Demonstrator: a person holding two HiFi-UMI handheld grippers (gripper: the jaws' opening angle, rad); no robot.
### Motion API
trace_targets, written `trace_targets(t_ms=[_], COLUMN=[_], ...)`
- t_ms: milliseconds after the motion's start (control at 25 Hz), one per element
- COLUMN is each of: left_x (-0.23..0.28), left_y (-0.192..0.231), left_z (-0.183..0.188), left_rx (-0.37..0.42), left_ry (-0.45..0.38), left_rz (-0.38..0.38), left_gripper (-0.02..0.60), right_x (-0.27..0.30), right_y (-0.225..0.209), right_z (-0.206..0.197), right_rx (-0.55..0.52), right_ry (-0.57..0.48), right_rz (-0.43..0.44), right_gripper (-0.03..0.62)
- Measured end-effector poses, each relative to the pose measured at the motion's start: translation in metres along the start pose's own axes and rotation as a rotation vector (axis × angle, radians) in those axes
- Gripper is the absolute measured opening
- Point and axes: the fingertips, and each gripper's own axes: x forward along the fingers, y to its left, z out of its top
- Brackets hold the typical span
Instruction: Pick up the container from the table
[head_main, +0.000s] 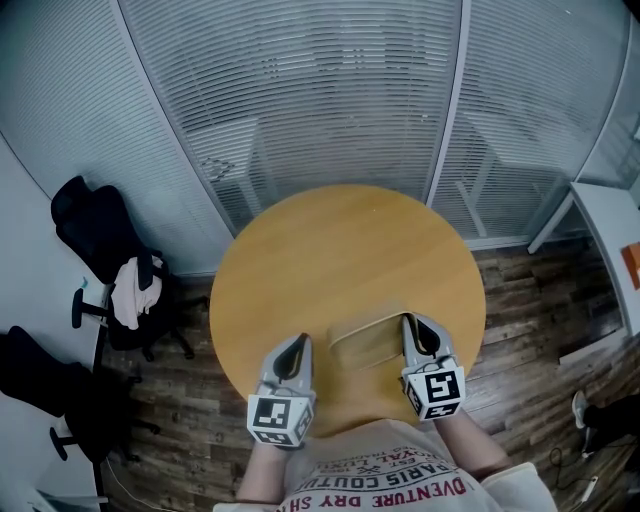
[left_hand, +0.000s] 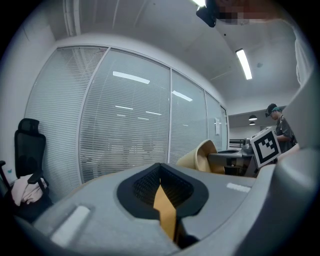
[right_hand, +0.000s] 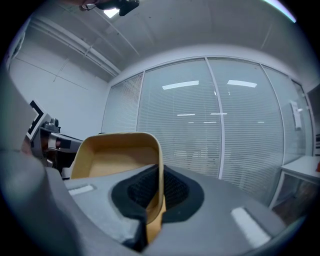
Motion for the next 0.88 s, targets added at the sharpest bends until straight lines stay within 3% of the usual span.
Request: trace_targets(t_ms=[880], left_x=[0.011], left_y=[-0.009], left_z=[0.0], left_rx=[-0.011], left_ry=[0.01], left_rz=[0.0], left_gripper=[0.006], right_x=[0.004], right_y=[-0.014], right_z=[-0.006], right_rx=[0.045], right_ry=[0.033], right_rz=[-0.005], right_gripper=[0.005])
